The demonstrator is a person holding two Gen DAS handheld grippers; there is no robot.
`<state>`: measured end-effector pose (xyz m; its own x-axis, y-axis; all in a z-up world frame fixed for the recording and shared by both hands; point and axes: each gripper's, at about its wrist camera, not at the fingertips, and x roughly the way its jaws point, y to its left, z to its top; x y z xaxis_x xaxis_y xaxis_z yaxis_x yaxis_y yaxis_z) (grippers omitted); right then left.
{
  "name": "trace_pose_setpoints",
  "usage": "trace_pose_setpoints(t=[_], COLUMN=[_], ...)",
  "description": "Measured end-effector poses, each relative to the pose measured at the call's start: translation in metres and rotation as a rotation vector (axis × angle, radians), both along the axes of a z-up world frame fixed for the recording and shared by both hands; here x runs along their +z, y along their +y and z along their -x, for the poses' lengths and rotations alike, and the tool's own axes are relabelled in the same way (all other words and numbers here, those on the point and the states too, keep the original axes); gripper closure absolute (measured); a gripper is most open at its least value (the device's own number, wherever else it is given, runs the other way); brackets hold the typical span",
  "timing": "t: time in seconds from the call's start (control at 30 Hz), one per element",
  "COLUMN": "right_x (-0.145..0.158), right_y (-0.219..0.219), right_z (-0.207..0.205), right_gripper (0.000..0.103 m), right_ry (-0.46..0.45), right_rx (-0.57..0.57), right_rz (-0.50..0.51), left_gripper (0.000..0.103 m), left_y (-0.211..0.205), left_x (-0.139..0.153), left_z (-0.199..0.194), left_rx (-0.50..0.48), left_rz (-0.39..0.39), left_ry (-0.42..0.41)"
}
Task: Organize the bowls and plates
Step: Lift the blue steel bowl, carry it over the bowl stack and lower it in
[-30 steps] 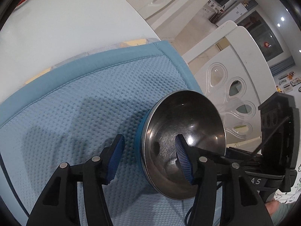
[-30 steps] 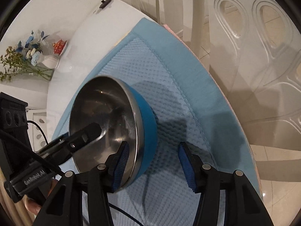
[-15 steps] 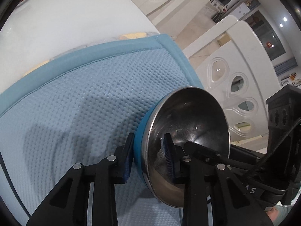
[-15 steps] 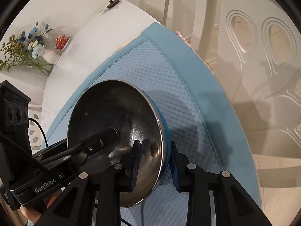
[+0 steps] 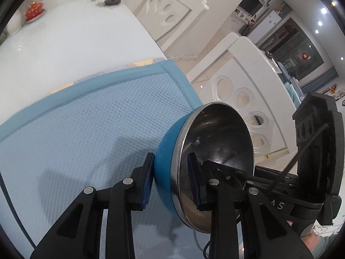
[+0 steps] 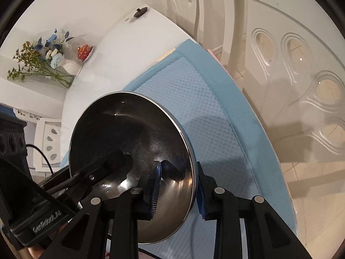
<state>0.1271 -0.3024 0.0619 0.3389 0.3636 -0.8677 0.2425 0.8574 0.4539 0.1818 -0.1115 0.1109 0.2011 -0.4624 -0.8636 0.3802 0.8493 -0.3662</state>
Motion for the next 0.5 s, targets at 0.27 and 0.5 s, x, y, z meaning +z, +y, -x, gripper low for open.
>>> trace_pose_setpoints(t=[0.27,0.5], right_x=[0.03,0.049], right_y=[0.007,0.017], right_z=[0.028,0.054], right_gripper=[0.073,0.073], right_ry=[-0.004,-0.012], right_rx=[0.037,0.1], right_rz=[-0.038,-0.022], left_gripper=[0.076,0.072], left_y=[0.009,0.027], left_x=[0.036,0.046], left_z=[0.045,0.084], left_rx=[0.069,0.169], left_rz=[0.0,0.049], left_ry=[-0.064,-0.068])
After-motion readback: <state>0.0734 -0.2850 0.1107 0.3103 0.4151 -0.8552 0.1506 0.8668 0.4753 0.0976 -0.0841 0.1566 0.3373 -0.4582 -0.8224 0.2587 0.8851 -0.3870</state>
